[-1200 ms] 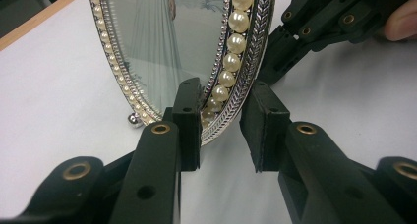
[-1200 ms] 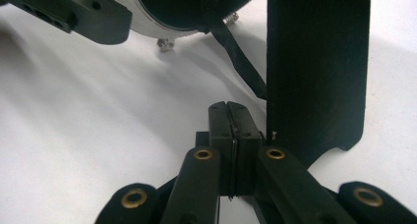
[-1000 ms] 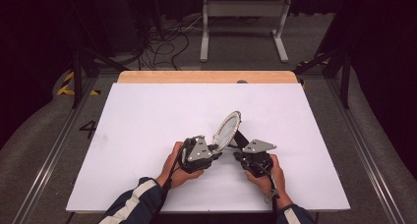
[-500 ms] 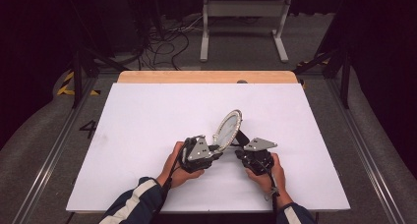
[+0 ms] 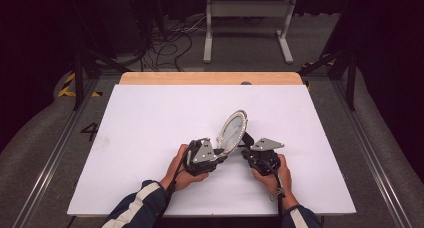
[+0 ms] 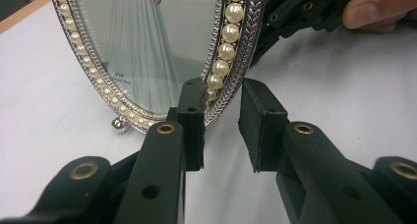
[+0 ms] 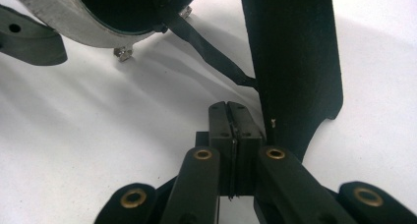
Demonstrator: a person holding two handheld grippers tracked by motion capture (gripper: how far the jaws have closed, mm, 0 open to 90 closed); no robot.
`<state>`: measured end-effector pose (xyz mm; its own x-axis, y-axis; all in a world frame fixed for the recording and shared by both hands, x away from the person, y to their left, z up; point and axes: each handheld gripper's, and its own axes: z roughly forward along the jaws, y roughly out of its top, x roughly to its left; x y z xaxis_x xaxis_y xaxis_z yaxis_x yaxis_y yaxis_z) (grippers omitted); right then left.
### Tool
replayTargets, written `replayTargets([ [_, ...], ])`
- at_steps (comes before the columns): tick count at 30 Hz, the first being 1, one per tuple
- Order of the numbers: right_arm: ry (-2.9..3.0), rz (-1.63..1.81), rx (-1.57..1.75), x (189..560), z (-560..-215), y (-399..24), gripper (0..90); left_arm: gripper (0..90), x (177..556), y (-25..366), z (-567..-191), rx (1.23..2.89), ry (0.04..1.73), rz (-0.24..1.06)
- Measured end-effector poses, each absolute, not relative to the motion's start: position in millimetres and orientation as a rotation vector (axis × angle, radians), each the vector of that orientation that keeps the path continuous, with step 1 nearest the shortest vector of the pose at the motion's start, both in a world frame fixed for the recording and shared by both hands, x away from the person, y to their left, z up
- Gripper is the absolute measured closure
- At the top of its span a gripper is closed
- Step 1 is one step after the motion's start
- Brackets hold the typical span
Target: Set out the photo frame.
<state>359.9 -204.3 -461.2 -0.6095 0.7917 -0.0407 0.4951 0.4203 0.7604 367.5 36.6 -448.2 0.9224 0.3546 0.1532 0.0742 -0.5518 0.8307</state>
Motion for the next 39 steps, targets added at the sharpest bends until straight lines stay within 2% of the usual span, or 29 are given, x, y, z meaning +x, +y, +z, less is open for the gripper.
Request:
replayTargets([
  [11,2.286,1.031,1.098,354,-458,-204,81.9,69.9,363,42,-443,2.146,0.272,0.368],
  [20,2.269,1.135,1.01,334,-443,-189,67.2,64.4,359,73,-430,2.138,0.299,0.363],
  [22,2.268,1.17,1.01,329,-441,-183,60.0,61.0,356,84,-431,2.151,0.306,0.358],
  [26,2.252,1.206,0.995,324,-441,-173,51.9,51.8,353,94,-433,2.181,0.312,0.38],
  [28,2.249,1.208,0.996,323,-442,-170,51.1,49.7,349,103,-433,2.181,0.328,0.389],
  [30,2.22,1.211,1.014,322,-444,-163,48.2,39.7,346,116,-434,2.171,0.344,0.366],
  [32,2.199,1.214,1.02,323,-445,-160,47.6,36.2,344,120,-435,2.178,0.353,0.376],
  [34,2.176,1.224,1.027,323,-446,-157,47.4,28.7,337,132,-441,2.209,0.388,0.411],
  [39,2.134,1.24,1.035,326,-446,-155,45.8,21.5,330,148,-448,2.205,0.453,0.421],
])
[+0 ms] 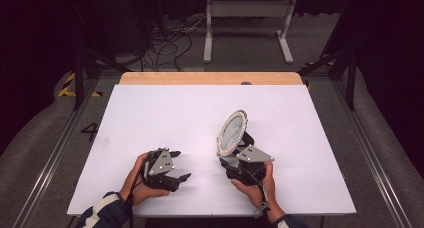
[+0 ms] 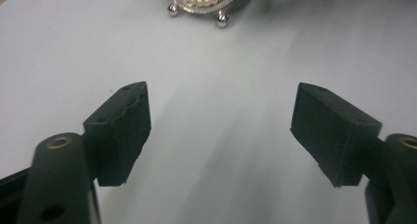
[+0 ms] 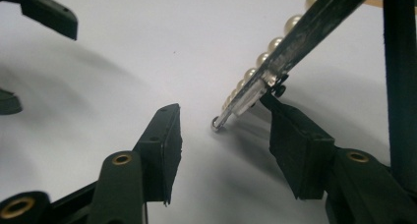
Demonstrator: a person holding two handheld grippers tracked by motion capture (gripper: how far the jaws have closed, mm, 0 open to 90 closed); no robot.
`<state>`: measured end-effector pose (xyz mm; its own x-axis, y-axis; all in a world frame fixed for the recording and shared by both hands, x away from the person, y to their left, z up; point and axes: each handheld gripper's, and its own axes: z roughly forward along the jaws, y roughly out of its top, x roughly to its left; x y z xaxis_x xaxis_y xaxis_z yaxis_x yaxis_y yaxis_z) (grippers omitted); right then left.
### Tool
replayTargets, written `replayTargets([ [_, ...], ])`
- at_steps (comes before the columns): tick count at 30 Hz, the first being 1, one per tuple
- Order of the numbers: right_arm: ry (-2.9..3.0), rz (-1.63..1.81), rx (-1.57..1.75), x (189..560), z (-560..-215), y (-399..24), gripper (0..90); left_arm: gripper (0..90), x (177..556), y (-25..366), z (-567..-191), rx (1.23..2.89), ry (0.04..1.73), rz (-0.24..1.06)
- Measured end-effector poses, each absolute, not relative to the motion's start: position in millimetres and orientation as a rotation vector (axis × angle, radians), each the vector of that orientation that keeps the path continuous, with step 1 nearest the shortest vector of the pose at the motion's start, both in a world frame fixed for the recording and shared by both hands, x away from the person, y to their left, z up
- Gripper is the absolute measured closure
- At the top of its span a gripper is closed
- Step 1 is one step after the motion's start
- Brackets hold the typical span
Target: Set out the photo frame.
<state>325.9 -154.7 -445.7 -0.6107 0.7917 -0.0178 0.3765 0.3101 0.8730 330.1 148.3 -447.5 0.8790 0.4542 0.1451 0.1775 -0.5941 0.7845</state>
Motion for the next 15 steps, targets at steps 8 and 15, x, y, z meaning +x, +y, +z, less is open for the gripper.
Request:
replayTargets([
  [8,2.077,1.276,1.092,337,-442,-154,43.2,15.5,318,168,-453,2.205,0.525,0.432],
  [15,2.064,1.301,1.181,348,-441,-147,44.2,15.4,310,173,-455,2.206,0.543,0.451],
])
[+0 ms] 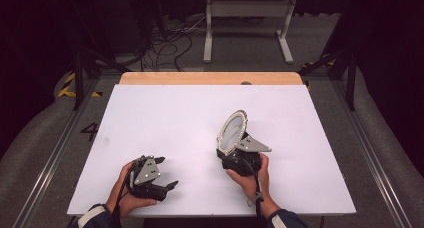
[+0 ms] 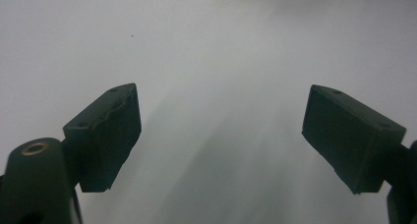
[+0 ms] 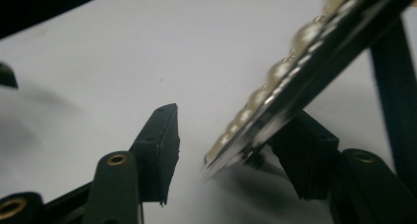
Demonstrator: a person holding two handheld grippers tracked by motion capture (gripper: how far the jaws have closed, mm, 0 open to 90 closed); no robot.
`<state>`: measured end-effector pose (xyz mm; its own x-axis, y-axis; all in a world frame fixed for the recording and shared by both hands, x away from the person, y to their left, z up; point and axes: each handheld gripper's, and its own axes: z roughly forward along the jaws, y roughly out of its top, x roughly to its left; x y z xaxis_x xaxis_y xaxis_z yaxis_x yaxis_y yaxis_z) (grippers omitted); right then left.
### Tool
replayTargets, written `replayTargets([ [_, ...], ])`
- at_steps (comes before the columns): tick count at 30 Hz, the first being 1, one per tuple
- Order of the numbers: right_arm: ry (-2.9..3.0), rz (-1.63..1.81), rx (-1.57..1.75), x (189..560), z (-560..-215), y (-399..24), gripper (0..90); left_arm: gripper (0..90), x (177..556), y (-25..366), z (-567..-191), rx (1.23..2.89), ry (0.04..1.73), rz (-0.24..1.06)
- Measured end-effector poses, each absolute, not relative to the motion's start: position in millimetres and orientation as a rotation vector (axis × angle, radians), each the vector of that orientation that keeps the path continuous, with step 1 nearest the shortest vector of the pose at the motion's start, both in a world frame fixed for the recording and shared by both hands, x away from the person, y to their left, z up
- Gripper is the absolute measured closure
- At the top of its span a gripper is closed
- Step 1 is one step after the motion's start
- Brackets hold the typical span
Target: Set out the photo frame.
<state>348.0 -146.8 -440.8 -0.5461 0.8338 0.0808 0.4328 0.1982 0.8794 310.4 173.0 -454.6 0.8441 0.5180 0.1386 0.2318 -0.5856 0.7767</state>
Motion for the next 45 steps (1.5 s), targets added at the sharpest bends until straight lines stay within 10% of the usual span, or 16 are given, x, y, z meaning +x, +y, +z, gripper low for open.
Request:
replayTargets([
  [45,2.225,1.332,1.161,366,-440,-167,63.9,16.0,312,182,-462,2.253,0.57,0.45],
])
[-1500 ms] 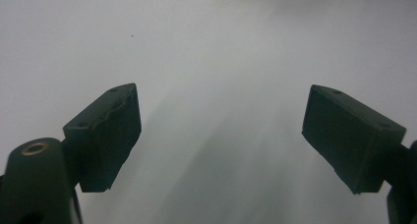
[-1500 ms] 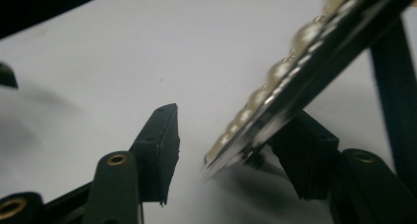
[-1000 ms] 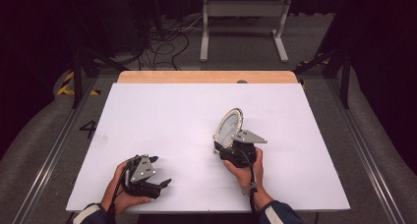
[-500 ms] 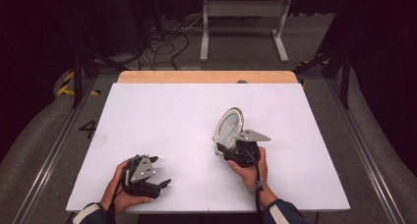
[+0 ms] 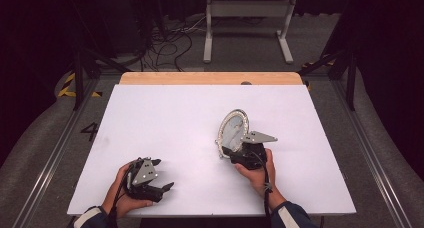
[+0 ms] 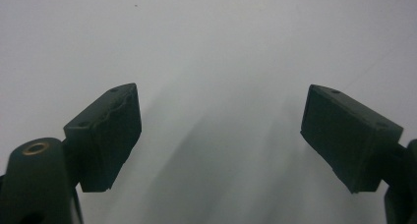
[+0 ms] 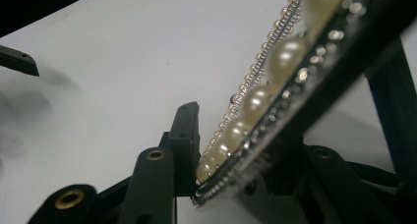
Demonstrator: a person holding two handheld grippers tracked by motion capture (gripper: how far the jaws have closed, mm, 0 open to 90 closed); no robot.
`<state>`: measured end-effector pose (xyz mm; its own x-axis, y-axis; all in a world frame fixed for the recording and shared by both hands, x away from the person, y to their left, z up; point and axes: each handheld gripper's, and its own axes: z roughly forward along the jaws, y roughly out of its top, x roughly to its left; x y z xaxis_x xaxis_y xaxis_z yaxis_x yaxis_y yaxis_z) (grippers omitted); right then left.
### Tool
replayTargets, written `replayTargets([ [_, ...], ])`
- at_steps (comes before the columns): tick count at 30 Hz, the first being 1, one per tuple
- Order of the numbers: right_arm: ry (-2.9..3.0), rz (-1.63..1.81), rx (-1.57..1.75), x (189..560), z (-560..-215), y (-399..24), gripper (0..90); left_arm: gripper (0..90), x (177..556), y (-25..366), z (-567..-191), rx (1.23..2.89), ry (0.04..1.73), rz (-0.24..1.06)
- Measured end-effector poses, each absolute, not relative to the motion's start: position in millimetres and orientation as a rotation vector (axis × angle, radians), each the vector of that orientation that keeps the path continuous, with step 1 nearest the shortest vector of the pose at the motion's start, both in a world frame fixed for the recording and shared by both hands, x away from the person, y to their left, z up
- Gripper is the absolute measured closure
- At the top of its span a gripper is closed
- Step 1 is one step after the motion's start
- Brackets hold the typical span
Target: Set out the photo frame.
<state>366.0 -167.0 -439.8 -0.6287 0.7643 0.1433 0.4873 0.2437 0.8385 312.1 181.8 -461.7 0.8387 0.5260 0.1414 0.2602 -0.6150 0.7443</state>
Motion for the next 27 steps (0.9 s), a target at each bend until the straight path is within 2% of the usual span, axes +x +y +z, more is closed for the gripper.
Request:
replayTargets([
  [5,2.218,1.335,1.165,366.0,-440.3,-166.6,63.4,15.9,312.0,181.2,-461.8,2.255,0.568,0.451],
  [10,2.175,1.326,1.192,367.1,-442.2,-163.4,57.6,15.7,312.9,181.2,-462.2,2.254,0.57,0.45],
  [14,2.154,1.344,1.203,368.2,-443.5,-162.3,57.8,15.7,312.8,181.0,-462.2,2.251,0.573,0.448],
  [17,2.139,1.368,1.221,369.5,-448.1,-159.4,61.6,15.6,313.1,180.3,-462.7,2.252,0.572,0.445],
  [27,2.147,1.382,1.217,370.2,-448.6,-161.3,62.8,15.6,312.6,180.6,-462.3,2.251,0.574,0.441],
])
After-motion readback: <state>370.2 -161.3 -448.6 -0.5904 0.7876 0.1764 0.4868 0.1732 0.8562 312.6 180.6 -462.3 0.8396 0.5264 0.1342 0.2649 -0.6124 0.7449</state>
